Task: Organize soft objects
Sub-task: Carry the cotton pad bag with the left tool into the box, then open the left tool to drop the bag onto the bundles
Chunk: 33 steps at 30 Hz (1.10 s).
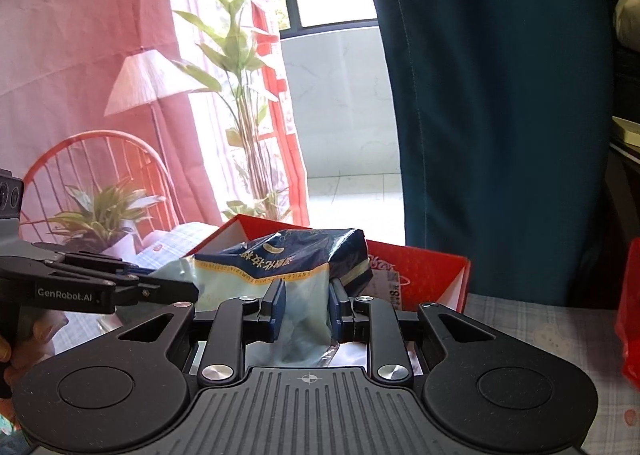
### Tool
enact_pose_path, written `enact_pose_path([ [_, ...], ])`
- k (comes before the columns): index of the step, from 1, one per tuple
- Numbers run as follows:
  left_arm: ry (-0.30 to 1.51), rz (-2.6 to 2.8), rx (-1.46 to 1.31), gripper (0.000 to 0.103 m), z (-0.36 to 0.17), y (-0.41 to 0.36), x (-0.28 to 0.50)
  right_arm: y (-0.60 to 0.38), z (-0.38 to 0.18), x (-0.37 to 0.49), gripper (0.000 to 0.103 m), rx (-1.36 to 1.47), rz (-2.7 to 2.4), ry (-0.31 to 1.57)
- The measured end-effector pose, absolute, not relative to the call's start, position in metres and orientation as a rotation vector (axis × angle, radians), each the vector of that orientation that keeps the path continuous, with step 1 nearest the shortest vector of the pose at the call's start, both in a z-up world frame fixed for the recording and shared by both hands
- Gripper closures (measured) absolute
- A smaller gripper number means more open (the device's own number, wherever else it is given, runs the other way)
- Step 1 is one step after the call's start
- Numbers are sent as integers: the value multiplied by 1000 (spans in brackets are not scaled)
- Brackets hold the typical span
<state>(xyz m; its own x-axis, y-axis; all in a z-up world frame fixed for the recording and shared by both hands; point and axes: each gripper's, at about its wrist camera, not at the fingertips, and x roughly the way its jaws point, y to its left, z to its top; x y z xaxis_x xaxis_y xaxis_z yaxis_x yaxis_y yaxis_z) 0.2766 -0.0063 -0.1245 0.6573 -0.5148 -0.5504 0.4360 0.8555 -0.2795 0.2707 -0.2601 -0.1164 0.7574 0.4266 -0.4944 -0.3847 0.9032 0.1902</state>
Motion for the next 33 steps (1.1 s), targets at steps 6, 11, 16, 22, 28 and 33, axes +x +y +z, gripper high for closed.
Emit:
enact_pose_path([
  [6,705,-525,-106,84,-138,-18,307,-259,-130,307,82,53,408,598],
  [11,738,-520,-80,84,-150,-27,323,-262,-148,329,82,61,363,657],
  [16,776,-489,-9,83,-161,-33,328,-259,-169,340,81,42,326,728],
  [22,766,-421,62,62,-158,-29,324,-252,-173,334,79,16,331,726],
  [28,724,-370,84,48,-145,-22,311,-250,-167,310,76,-9,339,718],
  [33,672,-375,97,36,-131,-21,284,-249,-155,285,75,-9,328,685],
])
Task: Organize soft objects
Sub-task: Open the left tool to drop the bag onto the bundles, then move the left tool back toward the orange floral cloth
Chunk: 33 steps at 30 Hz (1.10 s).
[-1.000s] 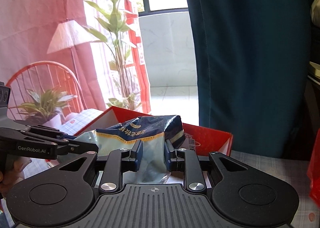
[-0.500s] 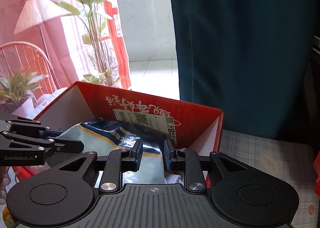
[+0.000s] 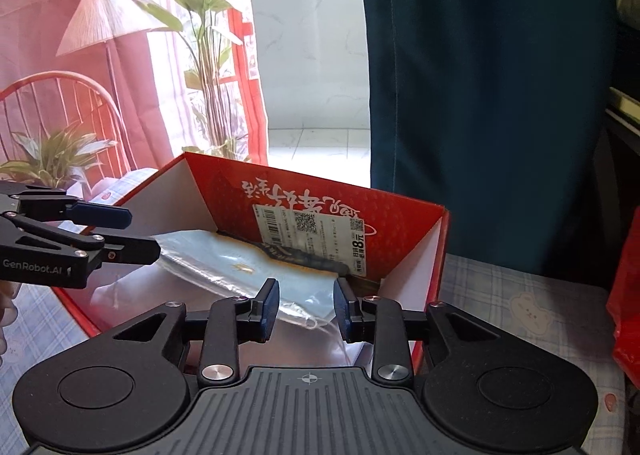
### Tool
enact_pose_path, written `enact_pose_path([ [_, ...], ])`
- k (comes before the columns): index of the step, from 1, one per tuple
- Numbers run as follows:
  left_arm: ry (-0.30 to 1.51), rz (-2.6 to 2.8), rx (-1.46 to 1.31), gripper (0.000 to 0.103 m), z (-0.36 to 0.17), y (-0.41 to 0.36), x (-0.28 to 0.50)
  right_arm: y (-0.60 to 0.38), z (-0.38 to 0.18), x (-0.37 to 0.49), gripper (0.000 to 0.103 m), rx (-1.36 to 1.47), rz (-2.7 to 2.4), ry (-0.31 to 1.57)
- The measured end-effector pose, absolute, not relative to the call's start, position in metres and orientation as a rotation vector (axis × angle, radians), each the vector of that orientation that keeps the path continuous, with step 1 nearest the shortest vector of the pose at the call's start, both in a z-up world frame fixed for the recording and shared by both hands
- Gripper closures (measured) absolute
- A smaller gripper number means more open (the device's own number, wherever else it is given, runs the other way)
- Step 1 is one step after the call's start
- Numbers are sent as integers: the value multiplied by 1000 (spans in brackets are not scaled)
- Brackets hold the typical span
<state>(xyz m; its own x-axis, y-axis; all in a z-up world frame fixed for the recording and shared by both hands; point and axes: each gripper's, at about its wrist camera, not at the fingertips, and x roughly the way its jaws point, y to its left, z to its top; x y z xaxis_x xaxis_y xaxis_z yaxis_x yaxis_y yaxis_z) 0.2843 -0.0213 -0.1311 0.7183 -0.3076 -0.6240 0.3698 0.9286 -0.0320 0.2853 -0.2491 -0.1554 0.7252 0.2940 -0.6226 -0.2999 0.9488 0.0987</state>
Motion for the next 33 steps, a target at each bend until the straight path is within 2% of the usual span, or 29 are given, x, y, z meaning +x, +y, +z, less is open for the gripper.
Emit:
enact_pose_path([
  [4,642,-386,96,33,-123,-22,263,-249,-148,263,71,3,304,662],
  [6,627,-385,90,25,-120,-23,252,-250,-146,251,69,14,294,654],
  [9,600,-368,87,14,-116,-20,235,-251,-144,232,58,22,282,641],
  [13,576,-362,111,4,-114,-16,211,-250,-139,207,22,26,269,617],
  [17,575,-352,104,0,-113,-7,186,-246,-132,183,1,26,277,595],
  [33,518,-316,68,0,-120,8,122,-236,-134,117,0,51,278,525],
])
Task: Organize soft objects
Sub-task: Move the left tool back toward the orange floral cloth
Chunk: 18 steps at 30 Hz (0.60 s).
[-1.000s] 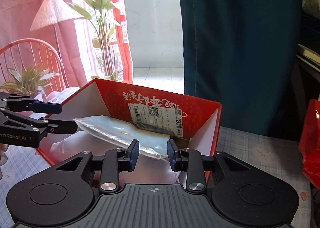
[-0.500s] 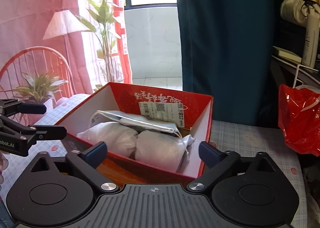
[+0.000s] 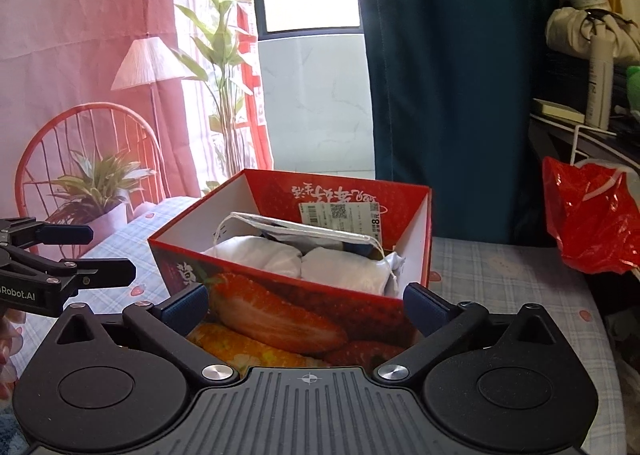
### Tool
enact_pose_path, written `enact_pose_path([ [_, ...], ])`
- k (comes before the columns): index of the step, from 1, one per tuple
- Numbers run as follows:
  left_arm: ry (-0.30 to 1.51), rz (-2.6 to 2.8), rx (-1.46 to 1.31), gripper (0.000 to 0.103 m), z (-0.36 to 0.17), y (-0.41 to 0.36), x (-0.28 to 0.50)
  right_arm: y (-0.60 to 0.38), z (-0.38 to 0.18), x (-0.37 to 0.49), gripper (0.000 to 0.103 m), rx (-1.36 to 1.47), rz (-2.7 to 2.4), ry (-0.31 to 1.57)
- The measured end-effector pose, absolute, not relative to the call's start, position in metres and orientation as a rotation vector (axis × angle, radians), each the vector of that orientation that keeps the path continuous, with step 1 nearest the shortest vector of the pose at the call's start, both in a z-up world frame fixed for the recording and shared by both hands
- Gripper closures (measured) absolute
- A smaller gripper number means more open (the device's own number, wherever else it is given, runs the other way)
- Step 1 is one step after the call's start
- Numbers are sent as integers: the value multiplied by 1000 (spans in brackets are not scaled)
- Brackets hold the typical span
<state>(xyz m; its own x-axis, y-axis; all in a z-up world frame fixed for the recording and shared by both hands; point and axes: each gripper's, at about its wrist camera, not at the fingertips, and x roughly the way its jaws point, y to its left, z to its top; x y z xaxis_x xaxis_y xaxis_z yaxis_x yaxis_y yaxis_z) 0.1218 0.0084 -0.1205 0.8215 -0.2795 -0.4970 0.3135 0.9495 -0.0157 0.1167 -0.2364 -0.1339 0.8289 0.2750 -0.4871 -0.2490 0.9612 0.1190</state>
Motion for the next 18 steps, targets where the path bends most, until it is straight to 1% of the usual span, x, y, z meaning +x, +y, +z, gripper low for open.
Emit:
enact_pose_path([
  [10,535,-323,85,0,-137,4,102,-240,-154,96,0,93,265,504],
  [18,535,-317,112,0,-150,1,93,-243,-174,86,0,119,222,527],
])
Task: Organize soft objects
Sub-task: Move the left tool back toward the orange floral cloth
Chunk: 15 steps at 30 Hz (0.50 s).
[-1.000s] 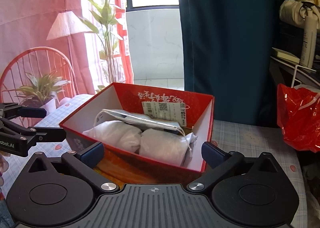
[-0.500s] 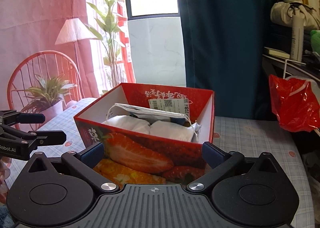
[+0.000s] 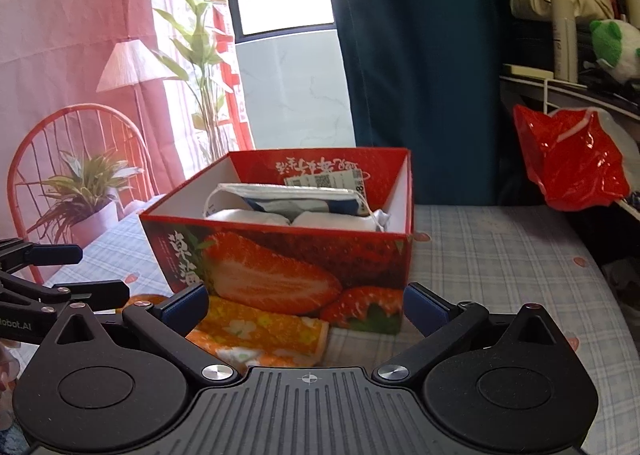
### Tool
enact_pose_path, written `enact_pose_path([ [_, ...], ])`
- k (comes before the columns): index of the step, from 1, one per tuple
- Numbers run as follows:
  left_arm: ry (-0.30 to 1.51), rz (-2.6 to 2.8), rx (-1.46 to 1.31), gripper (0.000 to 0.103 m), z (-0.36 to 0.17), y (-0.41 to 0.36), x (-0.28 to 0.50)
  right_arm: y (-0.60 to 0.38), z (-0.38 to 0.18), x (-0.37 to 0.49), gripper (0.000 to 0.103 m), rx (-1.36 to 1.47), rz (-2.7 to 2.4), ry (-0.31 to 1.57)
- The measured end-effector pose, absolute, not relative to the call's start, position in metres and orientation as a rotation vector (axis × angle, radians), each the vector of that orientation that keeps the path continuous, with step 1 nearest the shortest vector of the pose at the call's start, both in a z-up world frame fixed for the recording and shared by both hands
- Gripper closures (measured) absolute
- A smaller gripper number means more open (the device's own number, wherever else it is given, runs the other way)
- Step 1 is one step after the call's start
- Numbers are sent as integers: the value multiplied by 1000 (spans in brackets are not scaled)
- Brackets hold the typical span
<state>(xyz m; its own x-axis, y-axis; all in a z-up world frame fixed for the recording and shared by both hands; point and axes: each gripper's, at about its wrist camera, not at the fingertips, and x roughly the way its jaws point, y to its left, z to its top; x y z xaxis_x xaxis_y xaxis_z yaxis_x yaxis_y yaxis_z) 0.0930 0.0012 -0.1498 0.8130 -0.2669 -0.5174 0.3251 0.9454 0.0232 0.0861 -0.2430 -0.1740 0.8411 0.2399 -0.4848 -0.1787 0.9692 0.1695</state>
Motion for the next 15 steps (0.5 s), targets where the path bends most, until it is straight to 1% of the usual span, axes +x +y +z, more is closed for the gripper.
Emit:
enact_pose_path([
  [15,568,-306,93,0,-168,2,84,-240,-193,71,0,84,187,541],
])
